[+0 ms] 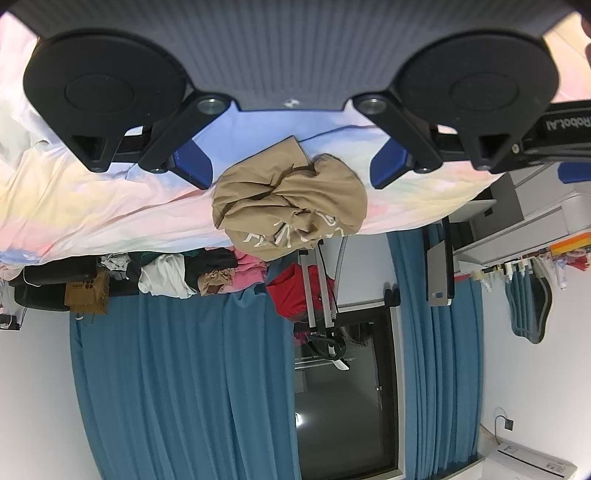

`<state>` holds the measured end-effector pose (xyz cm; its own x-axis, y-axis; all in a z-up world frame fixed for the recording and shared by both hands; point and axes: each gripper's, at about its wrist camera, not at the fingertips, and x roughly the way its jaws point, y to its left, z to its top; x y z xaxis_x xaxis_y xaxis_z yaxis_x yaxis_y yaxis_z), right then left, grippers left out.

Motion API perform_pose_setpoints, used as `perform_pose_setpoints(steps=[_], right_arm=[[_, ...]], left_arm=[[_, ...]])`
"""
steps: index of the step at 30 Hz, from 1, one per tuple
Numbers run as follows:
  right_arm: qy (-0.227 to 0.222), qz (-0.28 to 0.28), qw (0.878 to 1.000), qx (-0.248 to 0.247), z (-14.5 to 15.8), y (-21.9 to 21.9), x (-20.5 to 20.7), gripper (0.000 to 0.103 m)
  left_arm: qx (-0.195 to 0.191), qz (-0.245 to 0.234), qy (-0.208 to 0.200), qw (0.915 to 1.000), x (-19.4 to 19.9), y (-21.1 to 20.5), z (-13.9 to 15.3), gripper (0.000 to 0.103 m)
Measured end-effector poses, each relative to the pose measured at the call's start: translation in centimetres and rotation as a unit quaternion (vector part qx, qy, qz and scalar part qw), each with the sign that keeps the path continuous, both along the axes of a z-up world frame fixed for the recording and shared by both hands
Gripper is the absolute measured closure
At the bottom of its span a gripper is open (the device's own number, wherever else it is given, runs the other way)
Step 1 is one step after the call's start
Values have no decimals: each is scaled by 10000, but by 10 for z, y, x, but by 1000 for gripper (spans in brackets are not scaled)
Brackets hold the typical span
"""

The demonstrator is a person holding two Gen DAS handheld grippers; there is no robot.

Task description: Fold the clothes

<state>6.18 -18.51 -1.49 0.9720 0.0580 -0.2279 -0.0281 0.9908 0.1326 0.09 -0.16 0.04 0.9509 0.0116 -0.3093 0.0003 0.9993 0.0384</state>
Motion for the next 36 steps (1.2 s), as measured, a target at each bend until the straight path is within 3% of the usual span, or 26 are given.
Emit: perform_pose_setpoints(steps=[19, 20, 22, 25, 29, 36], right_arm=[[105, -22, 9998, 173, -8, 1, 4, 10], [109, -21, 9998, 182, -8, 0, 3, 19], [99, -101, 9998, 101, -8, 0, 3, 28], [33, -110, 9998, 173, -7, -3, 1, 29], [-112, -54, 9996, 272, -3, -6, -1, 43], [-351, -84, 9988, 318, 2, -5, -6, 47]], left_arm=[[-113, -50, -104, 9999, -7, 20, -9, 0], [-108, -76, -108, 9999, -7, 20, -9, 0], [-170, -126, -77, 9997, -6, 22, -10, 0], [-306, -154, -13, 9994, -4, 23, -12, 0], [-288, -32, 5, 9996, -2, 24, -13, 0], [-264, -46, -25, 9996, 2, 18, -13, 0]])
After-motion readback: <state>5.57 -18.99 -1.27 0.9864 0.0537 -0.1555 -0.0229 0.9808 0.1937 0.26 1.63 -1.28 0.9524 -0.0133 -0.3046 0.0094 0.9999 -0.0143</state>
